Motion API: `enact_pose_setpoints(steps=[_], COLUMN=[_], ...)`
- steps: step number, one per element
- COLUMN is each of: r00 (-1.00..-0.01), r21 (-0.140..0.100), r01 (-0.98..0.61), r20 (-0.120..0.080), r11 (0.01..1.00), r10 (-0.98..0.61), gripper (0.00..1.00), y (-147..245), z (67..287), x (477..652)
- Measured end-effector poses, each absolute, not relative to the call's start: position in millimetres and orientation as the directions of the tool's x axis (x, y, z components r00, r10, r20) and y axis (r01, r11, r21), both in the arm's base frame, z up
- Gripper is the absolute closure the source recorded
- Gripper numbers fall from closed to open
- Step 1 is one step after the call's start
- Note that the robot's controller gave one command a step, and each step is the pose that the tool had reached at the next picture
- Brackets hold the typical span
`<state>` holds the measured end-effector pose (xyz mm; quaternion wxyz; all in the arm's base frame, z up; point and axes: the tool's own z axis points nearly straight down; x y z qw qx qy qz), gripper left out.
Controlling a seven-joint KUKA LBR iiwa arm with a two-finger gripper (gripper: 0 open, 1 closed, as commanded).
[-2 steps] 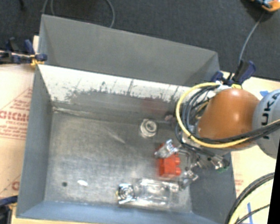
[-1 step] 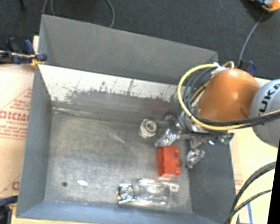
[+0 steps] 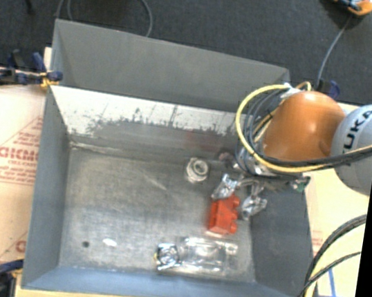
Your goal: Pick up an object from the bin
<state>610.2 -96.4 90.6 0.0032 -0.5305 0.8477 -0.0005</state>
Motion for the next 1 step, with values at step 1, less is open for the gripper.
enact_pose_setpoints(steps=[1], r00=[-0.251], r21=[-0.010], r01=[-0.968], r20=[0.000], r11=[0.251], r10=[-0.968], gripper=[1.00], y=[-126.5], z=[251.6], x=[571.9])
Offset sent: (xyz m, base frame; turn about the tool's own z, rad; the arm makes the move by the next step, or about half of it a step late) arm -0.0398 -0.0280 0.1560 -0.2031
